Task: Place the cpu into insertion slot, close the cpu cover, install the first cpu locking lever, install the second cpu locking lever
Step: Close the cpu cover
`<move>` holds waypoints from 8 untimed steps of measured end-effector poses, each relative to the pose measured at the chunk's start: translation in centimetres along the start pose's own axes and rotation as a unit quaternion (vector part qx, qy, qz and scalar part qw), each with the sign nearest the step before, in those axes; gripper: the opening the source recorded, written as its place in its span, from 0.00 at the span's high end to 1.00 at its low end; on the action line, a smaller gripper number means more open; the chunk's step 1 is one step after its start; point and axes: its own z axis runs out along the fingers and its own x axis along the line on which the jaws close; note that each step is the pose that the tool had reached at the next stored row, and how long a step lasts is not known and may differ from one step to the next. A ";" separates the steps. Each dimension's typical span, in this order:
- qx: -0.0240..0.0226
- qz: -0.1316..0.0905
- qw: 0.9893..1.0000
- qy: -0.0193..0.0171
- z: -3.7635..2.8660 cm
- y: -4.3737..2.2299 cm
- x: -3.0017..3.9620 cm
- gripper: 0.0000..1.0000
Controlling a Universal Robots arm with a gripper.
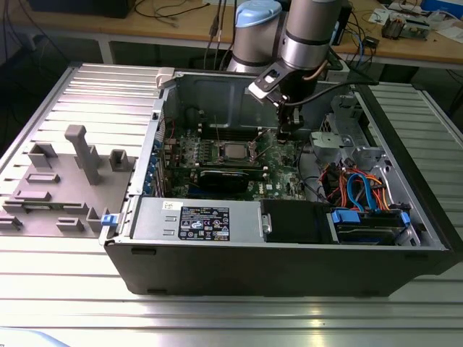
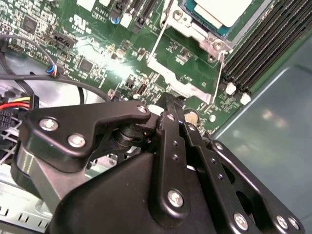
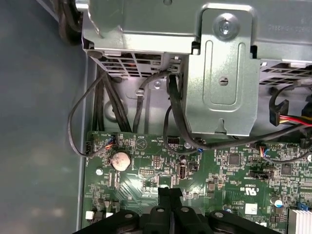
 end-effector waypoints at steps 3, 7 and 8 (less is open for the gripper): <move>0.000 0.000 1.000 0.000 0.01 -0.31 0.02 0.89; 0.000 0.000 1.000 0.000 0.01 -0.56 0.03 0.89; 0.000 0.000 1.000 0.000 0.01 -0.61 0.03 0.89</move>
